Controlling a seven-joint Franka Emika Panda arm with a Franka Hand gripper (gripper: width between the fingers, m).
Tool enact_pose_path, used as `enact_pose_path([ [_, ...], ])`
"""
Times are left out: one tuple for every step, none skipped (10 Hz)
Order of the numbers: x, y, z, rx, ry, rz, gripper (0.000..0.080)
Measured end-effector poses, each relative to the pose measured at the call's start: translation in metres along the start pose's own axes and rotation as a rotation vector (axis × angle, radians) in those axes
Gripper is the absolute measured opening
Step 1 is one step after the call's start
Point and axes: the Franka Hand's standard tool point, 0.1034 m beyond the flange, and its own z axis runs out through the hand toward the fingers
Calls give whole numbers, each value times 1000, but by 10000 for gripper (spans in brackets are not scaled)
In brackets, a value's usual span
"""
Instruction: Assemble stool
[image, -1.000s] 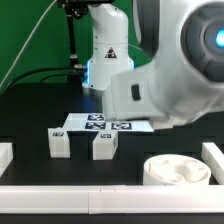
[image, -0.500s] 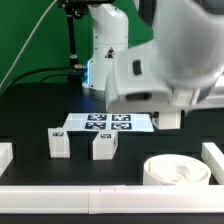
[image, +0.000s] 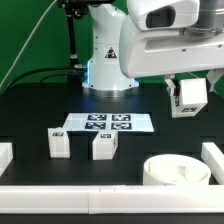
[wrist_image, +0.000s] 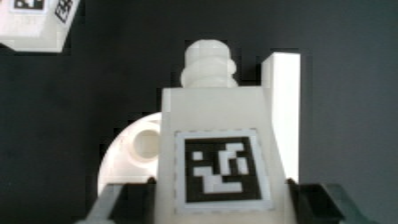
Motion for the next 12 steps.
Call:
enact_pose_path([
  [7,0,-2,-5,94,-1,337],
  [13,2,3,-20,211,-30,337],
  [13,5,12,-32,303,-50,337],
  [10,6,18,-36,346,-50,337],
  [19,2,11,-47,456,-62,337],
  [19,-1,9,-47,549,-63,337],
  [19,2,11,-51,613,-64,337],
  [21,3,11,-54,681,-64,337],
  [21,0,10,-56,752,-65,337],
  [16,-8,14,-59,851,-78,337],
  [10,-11,22,-73,867,-96,337],
  [10,-13,22,-83,856,-106,337],
])
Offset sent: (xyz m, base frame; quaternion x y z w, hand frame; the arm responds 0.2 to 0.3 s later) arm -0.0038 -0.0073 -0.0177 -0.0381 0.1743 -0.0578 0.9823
